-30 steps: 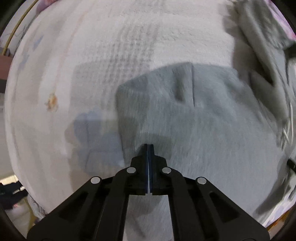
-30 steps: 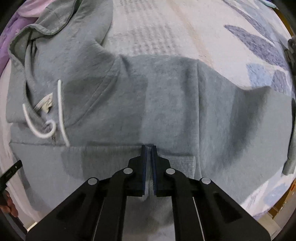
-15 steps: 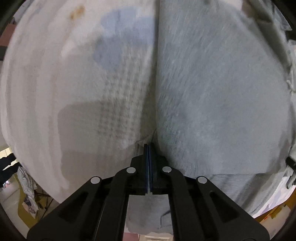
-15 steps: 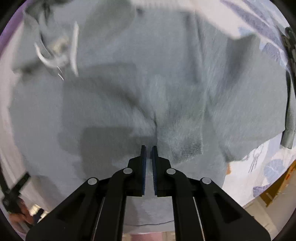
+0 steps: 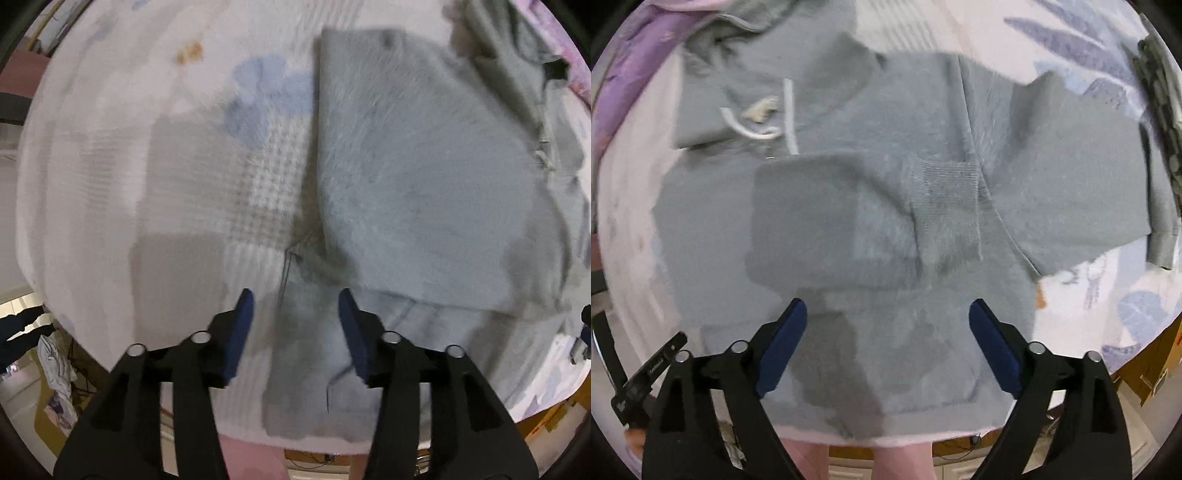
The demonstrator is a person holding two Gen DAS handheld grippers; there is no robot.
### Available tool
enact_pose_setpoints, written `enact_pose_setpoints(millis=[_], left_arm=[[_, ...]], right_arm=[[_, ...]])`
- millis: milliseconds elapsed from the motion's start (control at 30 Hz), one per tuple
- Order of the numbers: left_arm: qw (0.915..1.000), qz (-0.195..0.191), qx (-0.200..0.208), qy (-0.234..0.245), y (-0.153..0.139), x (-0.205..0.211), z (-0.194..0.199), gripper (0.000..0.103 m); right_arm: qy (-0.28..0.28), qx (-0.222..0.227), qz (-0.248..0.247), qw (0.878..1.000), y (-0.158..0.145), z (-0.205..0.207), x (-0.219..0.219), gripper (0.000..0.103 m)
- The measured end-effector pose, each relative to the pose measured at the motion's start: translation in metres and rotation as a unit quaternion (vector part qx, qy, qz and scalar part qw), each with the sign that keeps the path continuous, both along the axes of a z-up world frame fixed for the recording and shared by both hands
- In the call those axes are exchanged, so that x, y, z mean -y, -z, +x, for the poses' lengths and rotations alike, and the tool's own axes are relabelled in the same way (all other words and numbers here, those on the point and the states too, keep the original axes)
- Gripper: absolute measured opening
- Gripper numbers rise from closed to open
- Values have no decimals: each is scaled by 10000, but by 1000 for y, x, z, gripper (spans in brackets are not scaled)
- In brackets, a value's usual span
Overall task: Fold large clothes
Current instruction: 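Open the left tool and release the sleeve on the body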
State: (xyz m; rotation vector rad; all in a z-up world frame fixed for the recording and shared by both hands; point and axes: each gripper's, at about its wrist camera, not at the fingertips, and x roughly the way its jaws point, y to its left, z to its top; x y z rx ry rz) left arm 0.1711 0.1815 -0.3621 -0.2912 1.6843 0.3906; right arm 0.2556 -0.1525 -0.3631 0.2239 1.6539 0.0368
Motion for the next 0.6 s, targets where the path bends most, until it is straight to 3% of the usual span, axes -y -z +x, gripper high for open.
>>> enact_pose_setpoints(millis=[67,200,300,400,467,500,600], left_arm=[[9999,-43,149,-36,-28,8,-4,56],[9989,109,435,145,-83,26,-7,72],[9977,158,655,66,-113,35,-12,77],[9960,103,889,-28,-116,49,-30,82],[9959,95,892,93,-119,58,-38,83],[9958,104,900,160,-104,62,-37,85],[9937,100,1054,361,-112,71,-46,89]], right_arm=[[-107,114,107,9998,-20,-3,-3,89],[-391,441,187,9981,-66,-38,7,93],[-509,552,303,9967,-77,-57,-1,94],[-609,606,343,9957,-70,-61,-5,94],[-595,678,339,9953,-76,-70,-14,94],[-572,695,339,9954,-79,-73,-14,94],[-437,809,412,9949,-92,-86,-14,94]])
